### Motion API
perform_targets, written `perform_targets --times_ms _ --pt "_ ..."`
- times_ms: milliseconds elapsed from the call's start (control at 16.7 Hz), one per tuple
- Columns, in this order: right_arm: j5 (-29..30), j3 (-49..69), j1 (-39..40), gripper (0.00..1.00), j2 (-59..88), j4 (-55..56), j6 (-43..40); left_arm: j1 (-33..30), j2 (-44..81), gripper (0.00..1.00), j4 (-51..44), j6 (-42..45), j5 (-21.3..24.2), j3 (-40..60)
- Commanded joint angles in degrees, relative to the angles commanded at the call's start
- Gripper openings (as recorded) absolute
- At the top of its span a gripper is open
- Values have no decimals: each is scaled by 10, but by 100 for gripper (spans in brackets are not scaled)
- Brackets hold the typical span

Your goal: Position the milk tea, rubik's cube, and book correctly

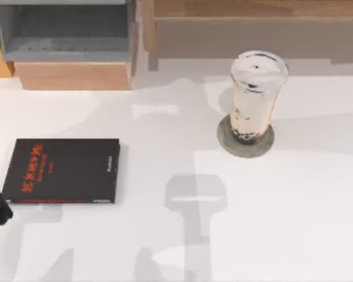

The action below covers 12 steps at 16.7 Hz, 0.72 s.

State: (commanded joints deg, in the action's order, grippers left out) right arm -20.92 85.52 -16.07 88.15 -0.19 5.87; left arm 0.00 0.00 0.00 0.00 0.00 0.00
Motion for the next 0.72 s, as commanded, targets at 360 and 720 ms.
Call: perform_targets --times_ms 360,720 --pt "10 -26 -53 0 6 63 -49 0 0 100 0 0 0 0" --pt "33 13 -68 0 23 80 -31 0 0 100 0 0 0 0"
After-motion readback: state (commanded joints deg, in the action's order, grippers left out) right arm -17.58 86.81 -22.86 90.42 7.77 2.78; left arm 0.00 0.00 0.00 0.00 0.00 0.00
